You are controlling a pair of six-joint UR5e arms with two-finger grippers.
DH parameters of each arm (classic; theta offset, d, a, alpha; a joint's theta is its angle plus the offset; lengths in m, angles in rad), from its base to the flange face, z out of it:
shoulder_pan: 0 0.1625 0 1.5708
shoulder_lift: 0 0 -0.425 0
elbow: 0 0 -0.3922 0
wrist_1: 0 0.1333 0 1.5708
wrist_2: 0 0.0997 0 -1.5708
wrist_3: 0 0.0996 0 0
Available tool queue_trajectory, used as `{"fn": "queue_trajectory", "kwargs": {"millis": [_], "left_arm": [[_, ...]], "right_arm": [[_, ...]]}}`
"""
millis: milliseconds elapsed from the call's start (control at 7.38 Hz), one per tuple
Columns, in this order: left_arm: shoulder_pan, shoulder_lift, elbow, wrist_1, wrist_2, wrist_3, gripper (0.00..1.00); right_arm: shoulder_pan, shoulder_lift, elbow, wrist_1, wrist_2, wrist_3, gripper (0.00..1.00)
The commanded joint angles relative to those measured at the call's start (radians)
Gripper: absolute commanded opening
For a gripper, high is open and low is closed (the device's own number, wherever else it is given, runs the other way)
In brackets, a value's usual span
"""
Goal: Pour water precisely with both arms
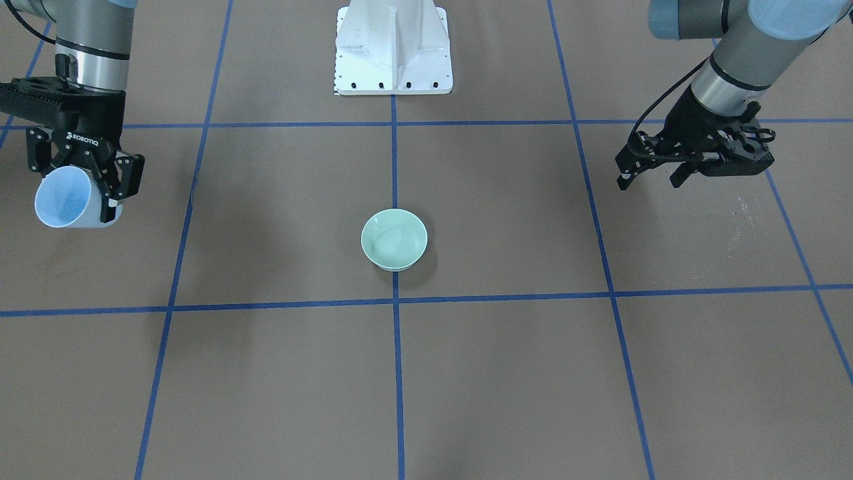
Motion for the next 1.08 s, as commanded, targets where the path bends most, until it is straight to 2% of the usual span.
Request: {"fn": "queue_trajectory", "kwargs": {"millis": [0, 136, 407, 678, 949], "left_arm": [[0.051, -0.028, 0.000, -0.001, 0.047, -0.078, 1.00], [0.095, -0.031, 0.001, 0.000, 0.085, -0.099, 1.00], [0.108, -0.033, 0.001, -0.001, 0.096, -0.104, 1.00], [0.131, -0.054, 0.009, -0.001, 0.096, -0.119, 1.00], [0.152, -0.079, 0.009, -0.001, 0.096, -0.130, 1.00]], "right_arm": [[-0.183, -0.152, -0.028, 0.009, -0.251, 0.259, 0.00], [-0.258, -0.187, -0.073, 0.009, -0.317, 0.382, 0.00], [-0.375, -0.191, -0.173, 0.006, -0.409, 0.515, 0.00], [-0.420, -0.197, -0.232, 0.006, -0.433, 0.566, 0.00], [-0.435, -0.212, -0.232, 0.001, -0.433, 0.566, 0.00]]}}
